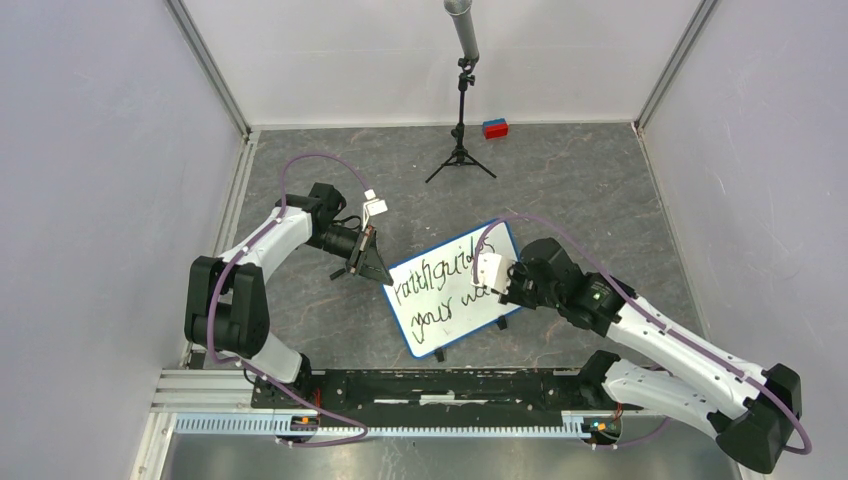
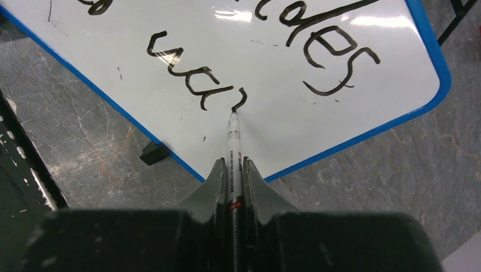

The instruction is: Write a sentence on the whiteboard

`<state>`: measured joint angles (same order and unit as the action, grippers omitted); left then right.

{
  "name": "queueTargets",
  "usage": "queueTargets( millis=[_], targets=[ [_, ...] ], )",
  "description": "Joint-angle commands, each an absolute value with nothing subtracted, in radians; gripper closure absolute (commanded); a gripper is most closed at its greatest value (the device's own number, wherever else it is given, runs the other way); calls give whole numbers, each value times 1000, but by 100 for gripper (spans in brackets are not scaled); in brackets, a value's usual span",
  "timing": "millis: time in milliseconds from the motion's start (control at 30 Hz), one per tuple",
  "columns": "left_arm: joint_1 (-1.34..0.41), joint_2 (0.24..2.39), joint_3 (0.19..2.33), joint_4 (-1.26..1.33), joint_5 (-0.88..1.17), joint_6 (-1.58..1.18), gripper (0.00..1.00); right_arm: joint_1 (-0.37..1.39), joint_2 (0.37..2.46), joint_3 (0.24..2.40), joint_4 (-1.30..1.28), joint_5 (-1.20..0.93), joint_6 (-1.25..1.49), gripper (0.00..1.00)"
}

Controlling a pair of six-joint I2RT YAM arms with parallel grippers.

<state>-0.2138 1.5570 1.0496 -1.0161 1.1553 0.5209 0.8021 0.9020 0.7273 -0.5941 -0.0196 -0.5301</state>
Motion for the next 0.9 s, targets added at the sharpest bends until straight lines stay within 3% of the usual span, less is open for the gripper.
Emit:
queueTargets(
  millis=[0,367,867],
  targets=[
    [-222,1561,1055,-995,1131,584,97,793,906,699,-625,-29,-550,100],
    [-222,1561,1055,-995,1130,583,98,774,912,779,-585,86,-551,100],
    [-223,1562,1055,-995,1128,586,98,767,912,768,-608,39,-558,100]
  ],
)
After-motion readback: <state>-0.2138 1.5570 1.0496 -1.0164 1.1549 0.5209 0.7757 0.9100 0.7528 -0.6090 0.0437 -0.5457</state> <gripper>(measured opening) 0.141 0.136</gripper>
